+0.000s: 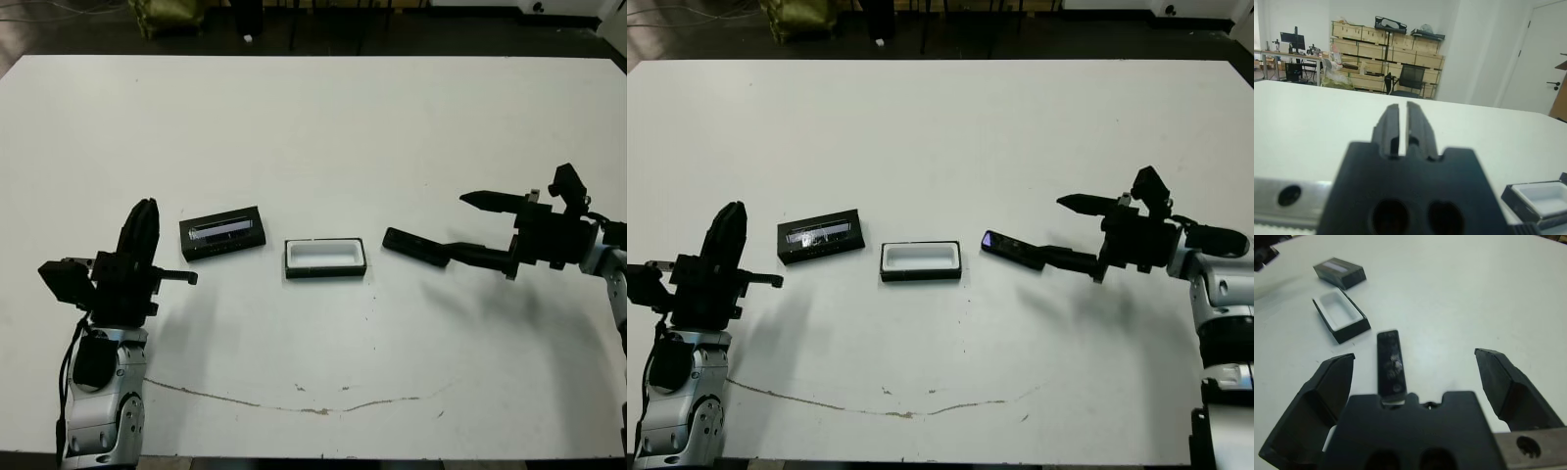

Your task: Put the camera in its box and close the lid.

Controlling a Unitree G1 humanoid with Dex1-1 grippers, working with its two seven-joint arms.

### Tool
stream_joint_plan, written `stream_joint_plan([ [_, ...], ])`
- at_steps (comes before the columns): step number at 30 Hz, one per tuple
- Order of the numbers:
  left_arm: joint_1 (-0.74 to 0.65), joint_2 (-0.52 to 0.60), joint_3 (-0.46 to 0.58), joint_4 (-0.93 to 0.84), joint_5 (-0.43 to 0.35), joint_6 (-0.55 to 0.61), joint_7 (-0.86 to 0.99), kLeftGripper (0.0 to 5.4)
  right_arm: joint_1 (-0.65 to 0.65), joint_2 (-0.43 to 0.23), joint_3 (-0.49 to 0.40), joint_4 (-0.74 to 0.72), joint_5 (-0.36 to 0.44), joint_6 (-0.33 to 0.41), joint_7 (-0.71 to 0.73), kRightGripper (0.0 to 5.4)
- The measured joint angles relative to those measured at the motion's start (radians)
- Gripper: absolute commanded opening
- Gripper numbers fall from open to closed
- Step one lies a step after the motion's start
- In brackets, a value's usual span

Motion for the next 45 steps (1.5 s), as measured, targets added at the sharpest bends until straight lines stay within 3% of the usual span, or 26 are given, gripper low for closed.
stream_joint_plan([
  [5, 0.002, 0.000, -0.001, 0.000, -0.003, 0.004, 0.000, 0.00, -0.020, 0.017, 0.003, 0.065, -0.032, -0.040, 0.002, 5.38],
  [33, 0.002, 0.000, 0.000, 0.011, -0.003, 0.002, -0.007, 0.00, -0.035, 0.057, 0.013, 0.053, -0.046, -0.016, 0.029, 5.38],
  [36, 0.002, 0.000, 0.000, 0.011, -0.001, 0.002, -0.004, 0.00, -0.024, 0.058, 0.015, 0.040, -0.051, -0.020, 0.020, 5.13],
  [43, 0.002, 0.000, 0.000, 0.007, -0.002, 0.002, -0.004, 0.00, -0.003, 0.061, 0.027, -0.002, -0.053, -0.015, 0.005, 3.61],
  [45, 0.002, 0.000, 0.000, 0.007, -0.003, 0.002, -0.005, 0.00, 0.002, 0.064, 0.033, 0.000, -0.054, -0.016, 0.004, 3.51],
])
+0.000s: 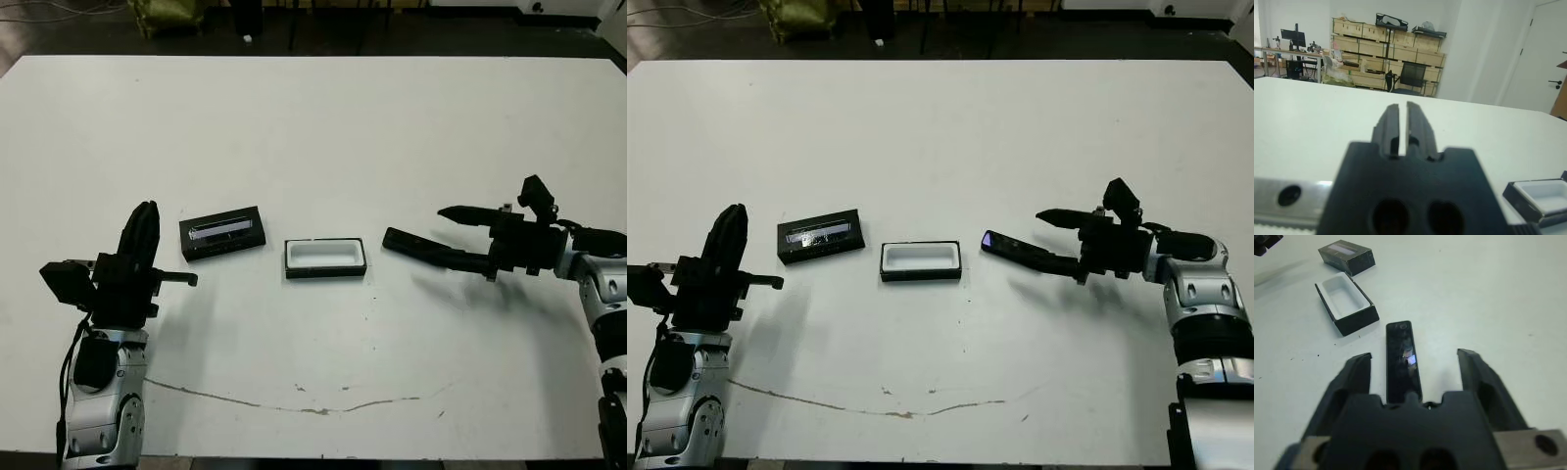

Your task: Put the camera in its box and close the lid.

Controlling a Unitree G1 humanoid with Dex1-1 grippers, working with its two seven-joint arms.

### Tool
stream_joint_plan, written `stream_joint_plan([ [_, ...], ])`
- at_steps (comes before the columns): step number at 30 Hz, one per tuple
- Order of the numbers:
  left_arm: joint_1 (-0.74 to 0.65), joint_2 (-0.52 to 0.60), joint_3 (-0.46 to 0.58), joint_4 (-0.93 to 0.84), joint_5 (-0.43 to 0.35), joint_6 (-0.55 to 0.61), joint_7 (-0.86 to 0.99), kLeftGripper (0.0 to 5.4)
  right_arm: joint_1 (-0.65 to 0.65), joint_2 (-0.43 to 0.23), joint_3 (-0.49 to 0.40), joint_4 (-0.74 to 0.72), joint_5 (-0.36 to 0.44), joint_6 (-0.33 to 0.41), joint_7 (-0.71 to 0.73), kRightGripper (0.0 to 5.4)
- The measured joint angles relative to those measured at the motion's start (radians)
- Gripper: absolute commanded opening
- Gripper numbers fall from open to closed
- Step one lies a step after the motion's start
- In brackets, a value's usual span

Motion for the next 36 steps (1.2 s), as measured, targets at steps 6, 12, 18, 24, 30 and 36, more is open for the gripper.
stream_joint_plan([
  [6, 0.000, 0.000, 0.000, 0.000, 0.000, 0.000, -0.003, 0.00, 0.007, 0.005, 0.010, 0.020, -0.018, -0.028, -0.005, 3.64],
  [12, 0.000, 0.000, 0.000, 0.000, 0.000, 0.002, -0.003, 0.00, 0.050, 0.004, 0.020, -0.099, -0.010, 0.006, 0.002, 2.60],
  [18, 0.000, 0.000, 0.001, 0.001, 0.000, 0.001, -0.004, 0.00, 0.081, 0.002, 0.020, -0.165, 0.003, 0.052, -0.005, 2.20],
  [24, 0.000, 0.000, 0.001, -0.003, -0.006, 0.011, -0.003, 0.00, 0.093, 0.000, 0.020, -0.170, -0.003, 0.041, -0.043, 1.01],
  [30, 0.000, 0.000, 0.001, -0.003, -0.005, 0.012, -0.003, 0.00, 0.108, -0.001, 0.021, -0.169, -0.018, -0.007, -0.076, 0.02],
  [36, 0.000, 0.000, 0.001, -0.004, -0.005, 0.012, -0.002, 0.00, 0.098, -0.001, 0.020, -0.098, -0.018, -0.052, -0.083, 0.02],
])
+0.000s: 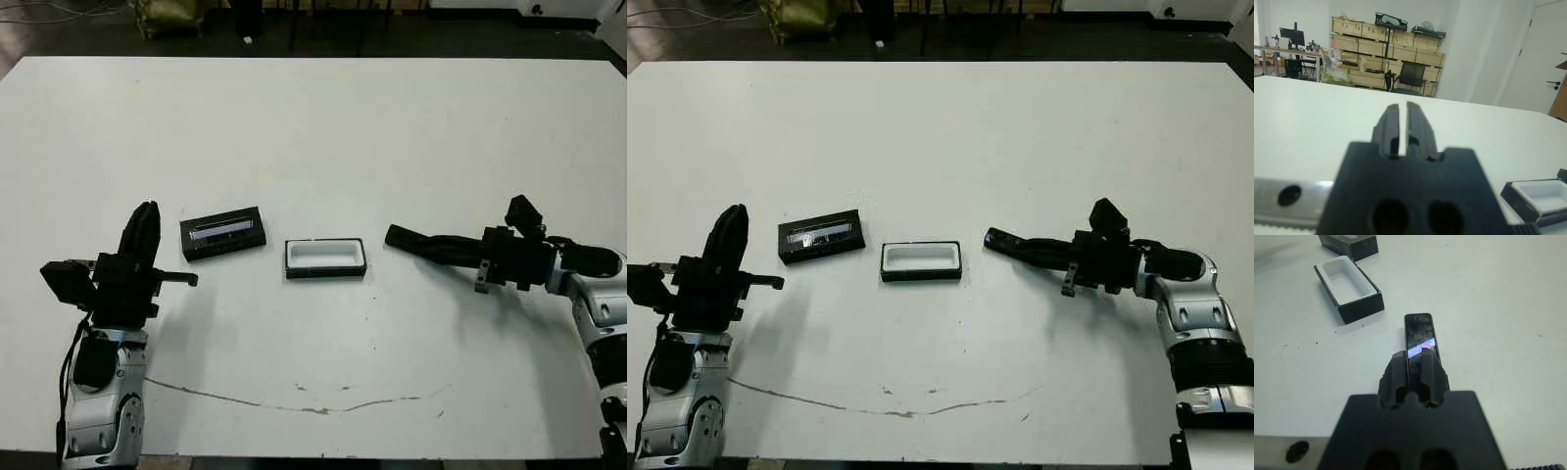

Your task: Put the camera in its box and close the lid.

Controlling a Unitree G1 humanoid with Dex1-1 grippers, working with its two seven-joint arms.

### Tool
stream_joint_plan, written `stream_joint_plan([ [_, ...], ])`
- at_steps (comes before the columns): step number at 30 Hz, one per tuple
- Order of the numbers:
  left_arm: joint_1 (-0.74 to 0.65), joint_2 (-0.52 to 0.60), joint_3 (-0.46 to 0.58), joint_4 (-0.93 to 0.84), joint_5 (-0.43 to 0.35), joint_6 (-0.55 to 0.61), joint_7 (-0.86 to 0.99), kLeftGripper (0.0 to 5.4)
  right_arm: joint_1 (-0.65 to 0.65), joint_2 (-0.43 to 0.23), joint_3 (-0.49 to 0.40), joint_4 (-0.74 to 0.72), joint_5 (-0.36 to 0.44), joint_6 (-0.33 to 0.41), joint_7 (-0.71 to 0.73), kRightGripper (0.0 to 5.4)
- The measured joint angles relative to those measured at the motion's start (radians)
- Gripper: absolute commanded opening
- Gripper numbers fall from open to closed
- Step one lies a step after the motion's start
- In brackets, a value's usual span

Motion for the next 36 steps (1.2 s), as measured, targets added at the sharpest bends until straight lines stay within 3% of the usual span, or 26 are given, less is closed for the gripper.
stream_joint_plan([
  [9, 0.002, 0.000, 0.000, -0.008, 0.000, 0.001, 0.004, 0.00, -0.042, -0.001, 0.004, 0.103, 0.000, -0.064, 0.008, 0.02],
  [23, 0.003, 0.000, 0.000, -0.006, -0.006, 0.000, -0.004, 0.00, -0.011, 0.003, 0.009, 0.060, -0.033, -0.124, -0.139, 0.02],
  [36, 0.005, 0.000, 0.000, -0.005, -0.001, 0.001, -0.001, 0.00, 0.069, 0.005, -0.007, -0.239, 0.122, 0.123, -0.041, 0.02],
])
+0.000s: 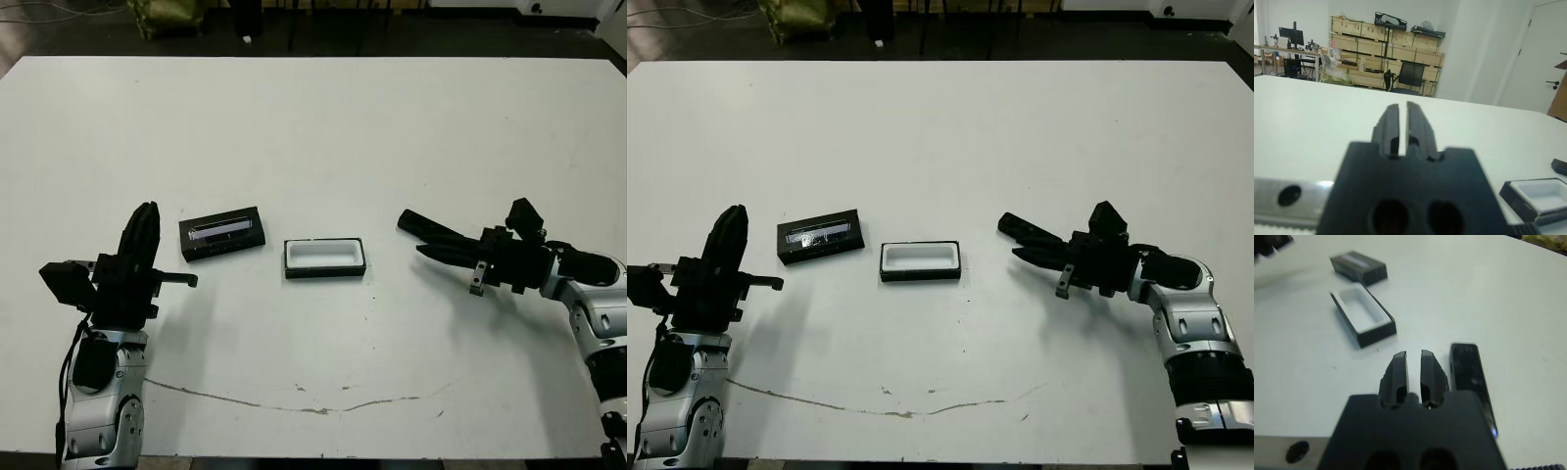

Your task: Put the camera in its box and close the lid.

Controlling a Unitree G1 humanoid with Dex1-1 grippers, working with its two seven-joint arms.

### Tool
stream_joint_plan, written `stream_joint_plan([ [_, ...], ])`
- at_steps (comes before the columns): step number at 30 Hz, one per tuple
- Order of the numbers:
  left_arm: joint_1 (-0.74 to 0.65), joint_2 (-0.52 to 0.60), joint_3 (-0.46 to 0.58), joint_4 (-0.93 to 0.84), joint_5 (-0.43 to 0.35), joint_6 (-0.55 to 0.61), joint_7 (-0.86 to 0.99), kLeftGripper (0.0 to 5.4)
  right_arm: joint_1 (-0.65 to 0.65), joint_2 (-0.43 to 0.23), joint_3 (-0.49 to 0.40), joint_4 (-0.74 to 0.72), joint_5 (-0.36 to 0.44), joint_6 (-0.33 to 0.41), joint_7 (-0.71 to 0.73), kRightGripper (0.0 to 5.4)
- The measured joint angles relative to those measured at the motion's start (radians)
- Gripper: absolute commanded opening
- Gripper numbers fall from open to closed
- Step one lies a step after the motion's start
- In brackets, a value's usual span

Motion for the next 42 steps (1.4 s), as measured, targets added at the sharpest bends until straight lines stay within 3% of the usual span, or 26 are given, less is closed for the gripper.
stream_joint_plan([
  [6, 0.000, 0.000, 0.000, 0.001, 0.004, -0.001, 0.001, 0.00, -0.010, 0.000, -0.007, -0.067, 0.065, 0.093, 0.030, 0.02],
  [12, 0.000, 0.000, 0.000, 0.006, 0.007, -0.012, 0.001, 0.00, -0.024, 0.023, -0.032, -0.076, 0.097, 0.101, 0.021, 0.11],
  [16, 0.000, 0.000, -0.002, 0.002, 0.008, -0.007, 0.011, 0.00, -0.050, 0.022, -0.058, -0.041, 0.091, 0.086, 0.004, 0.81],
  [23, 0.000, 0.000, -0.004, -0.001, 0.008, -0.001, 0.011, 0.00, -0.046, -0.031, -0.090, -0.139, 0.019, 0.116, -0.136, 2.45],
  [27, -0.001, 0.000, -0.004, -0.001, 0.008, 0.000, 0.009, 0.00, -0.039, -0.043, -0.072, -0.100, -0.025, 0.079, -0.125, 3.28],
  [36, -0.001, 0.000, -0.005, -0.007, 0.009, 0.008, 0.018, 0.00, -0.039, -0.055, -0.026, -0.067, -0.047, 0.088, -0.047, 5.25],
  [42, -0.001, 0.000, -0.004, -0.007, 0.007, 0.008, 0.016, 0.00, -0.048, -0.057, -0.009, -0.002, -0.063, 0.098, -0.028, 5.37],
])
